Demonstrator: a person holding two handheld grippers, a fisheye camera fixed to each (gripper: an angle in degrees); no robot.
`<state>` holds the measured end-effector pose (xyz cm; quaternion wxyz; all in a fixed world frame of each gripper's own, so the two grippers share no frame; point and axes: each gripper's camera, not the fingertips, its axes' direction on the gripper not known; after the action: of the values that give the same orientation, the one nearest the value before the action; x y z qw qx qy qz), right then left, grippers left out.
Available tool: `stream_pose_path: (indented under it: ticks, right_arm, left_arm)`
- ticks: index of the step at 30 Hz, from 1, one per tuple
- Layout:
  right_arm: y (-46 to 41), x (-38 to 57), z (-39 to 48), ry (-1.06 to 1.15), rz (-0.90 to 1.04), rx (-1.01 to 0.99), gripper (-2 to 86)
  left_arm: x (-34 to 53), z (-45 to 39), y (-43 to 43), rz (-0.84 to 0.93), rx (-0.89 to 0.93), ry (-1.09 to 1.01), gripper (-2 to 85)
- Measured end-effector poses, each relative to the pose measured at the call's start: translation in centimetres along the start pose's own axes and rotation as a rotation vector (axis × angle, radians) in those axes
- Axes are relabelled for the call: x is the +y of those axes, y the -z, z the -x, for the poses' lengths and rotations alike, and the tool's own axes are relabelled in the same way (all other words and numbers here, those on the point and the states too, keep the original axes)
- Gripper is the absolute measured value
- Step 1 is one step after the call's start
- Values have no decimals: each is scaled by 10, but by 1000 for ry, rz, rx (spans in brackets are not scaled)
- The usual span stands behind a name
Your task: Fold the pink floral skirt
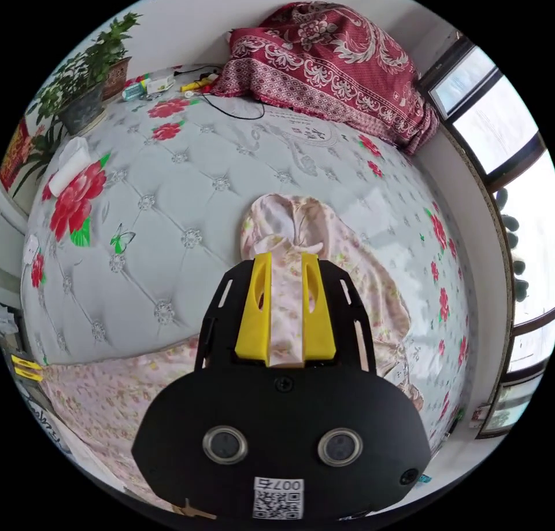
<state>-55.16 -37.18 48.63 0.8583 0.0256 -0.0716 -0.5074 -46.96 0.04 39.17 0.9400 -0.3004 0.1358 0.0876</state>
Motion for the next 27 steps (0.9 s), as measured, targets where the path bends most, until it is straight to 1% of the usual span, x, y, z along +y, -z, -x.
stream_pose_path:
  ticks: [3,6,10,15,19,21,23,25,27]
  right_arm:
    - [-30,-39,-24,-84,62,-33,61]
    - [-55,-73,-21,-70,90,4,51]
    - [-92,-106,-3,4,146,30,38]
    - [-115,-127,12,54,128,62,17]
    - [-123,-143,25,101,119,142,4]
    - [-121,-149,27,120,101,151,6]
    - [-113,-154,26,131,60,107,12]
    - [-99,-157,18,133,30,-28,35]
    - [-95,-155,16,130,35,-75,46]
  left_arm:
    - [-1,28,12,-26,-21,64,60]
    - [-11,56,22,-61,-21,116,58]
    - [-49,72,30,-137,-39,72,57]
    - [-91,70,36,-215,-11,0,56]
    - [-102,75,31,-210,-6,-9,56]
    - [-102,79,29,-199,-3,-4,55]
    - [-100,81,27,-188,-10,3,55]
    - [-98,84,25,-178,-22,10,56]
    - [-97,85,23,-174,-13,11,56]
